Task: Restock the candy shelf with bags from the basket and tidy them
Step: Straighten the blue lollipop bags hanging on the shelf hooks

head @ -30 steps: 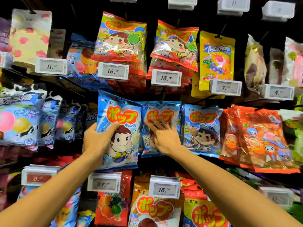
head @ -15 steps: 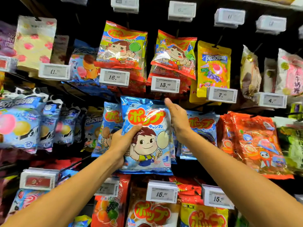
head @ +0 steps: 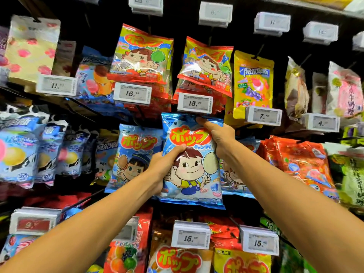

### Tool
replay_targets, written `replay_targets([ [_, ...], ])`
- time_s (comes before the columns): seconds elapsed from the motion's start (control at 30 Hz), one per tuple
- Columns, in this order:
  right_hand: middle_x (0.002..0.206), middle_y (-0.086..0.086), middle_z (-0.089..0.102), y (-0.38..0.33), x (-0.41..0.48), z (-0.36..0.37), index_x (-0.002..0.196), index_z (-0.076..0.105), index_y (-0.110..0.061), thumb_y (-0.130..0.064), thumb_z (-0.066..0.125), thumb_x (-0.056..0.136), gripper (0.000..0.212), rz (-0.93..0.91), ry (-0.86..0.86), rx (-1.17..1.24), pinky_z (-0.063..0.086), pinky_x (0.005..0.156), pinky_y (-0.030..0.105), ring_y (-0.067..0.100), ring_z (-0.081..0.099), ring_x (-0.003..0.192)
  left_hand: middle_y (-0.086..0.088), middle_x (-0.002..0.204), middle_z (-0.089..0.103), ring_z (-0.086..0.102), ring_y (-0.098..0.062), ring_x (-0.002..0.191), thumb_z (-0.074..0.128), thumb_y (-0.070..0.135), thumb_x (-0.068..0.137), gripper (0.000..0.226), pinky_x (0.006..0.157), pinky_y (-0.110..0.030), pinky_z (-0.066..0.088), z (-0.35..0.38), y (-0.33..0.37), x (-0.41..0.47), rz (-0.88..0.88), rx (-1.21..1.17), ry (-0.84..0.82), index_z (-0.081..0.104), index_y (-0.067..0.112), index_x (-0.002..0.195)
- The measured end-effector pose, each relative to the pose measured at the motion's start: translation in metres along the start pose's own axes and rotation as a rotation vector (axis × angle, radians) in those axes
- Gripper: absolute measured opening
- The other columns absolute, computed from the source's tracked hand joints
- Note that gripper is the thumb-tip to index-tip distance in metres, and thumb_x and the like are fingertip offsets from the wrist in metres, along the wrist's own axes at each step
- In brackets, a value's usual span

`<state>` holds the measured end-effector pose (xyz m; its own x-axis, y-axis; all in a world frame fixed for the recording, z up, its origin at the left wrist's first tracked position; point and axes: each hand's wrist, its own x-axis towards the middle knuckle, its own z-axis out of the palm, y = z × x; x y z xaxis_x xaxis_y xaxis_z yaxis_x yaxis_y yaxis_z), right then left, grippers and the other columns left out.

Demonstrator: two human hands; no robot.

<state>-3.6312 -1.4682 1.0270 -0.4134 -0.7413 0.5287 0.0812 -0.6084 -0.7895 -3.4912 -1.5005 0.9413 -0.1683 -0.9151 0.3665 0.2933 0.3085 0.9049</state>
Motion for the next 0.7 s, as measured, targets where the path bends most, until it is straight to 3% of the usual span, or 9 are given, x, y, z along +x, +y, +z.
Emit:
replay_targets([
  [0.1,0.078,0.016,0.069,-0.001,0.000,0.000,0.078,0.062,-0.008,-0.007,0.085,0.069,0.024,0.046,0.018,0.022,0.055,0.046,0.030,0.024,0.064,0.053,-0.010,0.079,0.077,0.073,-0.024,0.062,0.078,0.052,0.071,0.046,0.053,-0.031,0.058,-0.004,0.003,0.007,-0.078,0.059,-0.073,0.073,0.013,0.095],
  [0.17,0.071,0.012,0.068,0.000,0.001,0.000,0.073,0.062,-0.009,-0.005,0.085,0.069,0.023,0.037,0.026,0.034,0.051,0.038,0.027,0.019,0.063,0.043,-0.011,0.083,0.077,0.073,-0.024,0.067,0.078,0.054,0.068,0.051,0.059,-0.032,0.059,-0.008,0.007,0.012,-0.118,0.129,-0.124,0.072,0.012,0.097],
  [0.23,0.067,0.008,0.067,0.001,0.002,-0.001,0.069,0.063,-0.012,-0.003,0.085,0.068,0.024,-0.012,0.040,0.029,0.049,0.036,0.024,0.014,0.062,0.039,-0.005,0.087,0.077,0.072,-0.021,0.075,0.077,0.055,0.068,0.052,0.067,-0.032,0.059,-0.010,0.013,0.019,-0.063,0.184,-0.116,0.071,0.014,0.099],
  [0.37,0.084,0.013,0.070,0.005,0.007,0.001,0.075,0.066,-0.013,-0.004,0.086,0.067,0.023,-0.040,0.065,0.000,0.055,0.053,0.029,0.024,0.066,0.063,0.014,0.084,0.072,0.064,-0.007,0.086,0.074,0.056,0.072,0.036,0.076,-0.031,0.048,-0.007,0.039,0.033,0.068,0.121,-0.099,0.068,0.026,0.091],
  [0.43,0.083,0.014,0.070,0.007,0.008,0.003,0.073,0.066,-0.013,-0.005,0.087,0.066,0.023,-0.027,0.086,0.016,0.054,0.048,0.027,0.022,0.065,0.059,0.006,0.085,0.074,0.067,-0.008,0.075,0.076,0.052,0.073,0.032,0.070,-0.027,0.051,0.000,0.045,0.040,0.089,0.100,-0.054,0.069,0.024,0.086],
  [0.53,0.079,0.015,0.069,0.011,0.007,0.005,0.072,0.066,-0.010,-0.004,0.086,0.067,0.021,0.014,0.093,0.060,0.051,0.039,0.026,0.021,0.064,0.049,-0.005,0.067,0.074,0.067,-0.013,0.049,0.080,0.038,0.075,0.025,0.046,-0.021,0.052,0.010,0.050,0.049,0.085,-0.033,0.025,0.068,0.017,0.082],
  [0.57,0.078,0.016,0.069,0.012,0.007,0.006,0.073,0.066,-0.008,-0.004,0.085,0.067,0.021,0.023,0.095,0.073,0.050,0.038,0.026,0.021,0.063,0.047,-0.006,0.065,0.074,0.067,-0.014,0.047,0.082,0.035,0.074,0.026,0.045,-0.023,0.053,0.013,0.052,0.051,0.084,-0.057,0.039,0.070,0.013,0.084],
  [0.67,0.081,0.017,0.070,0.014,0.008,0.006,0.076,0.066,-0.007,-0.005,0.086,0.066,0.022,0.031,0.096,0.082,0.053,0.042,0.030,0.024,0.065,0.053,-0.015,0.087,0.074,0.068,-0.022,0.063,0.086,0.031,0.070,0.040,0.064,-0.032,0.060,0.017,0.053,0.054,0.084,-0.072,0.066,0.072,0.006,0.097],
  [0.7,0.081,0.017,0.071,0.015,0.009,0.006,0.076,0.067,-0.007,-0.005,0.087,0.066,0.023,0.028,0.097,0.084,0.054,0.043,0.032,0.025,0.066,0.054,-0.015,0.087,0.074,0.067,-0.022,0.063,0.086,0.031,0.069,0.039,0.062,-0.031,0.060,0.018,0.053,0.056,0.091,-0.071,0.083,0.072,0.006,0.096],
])
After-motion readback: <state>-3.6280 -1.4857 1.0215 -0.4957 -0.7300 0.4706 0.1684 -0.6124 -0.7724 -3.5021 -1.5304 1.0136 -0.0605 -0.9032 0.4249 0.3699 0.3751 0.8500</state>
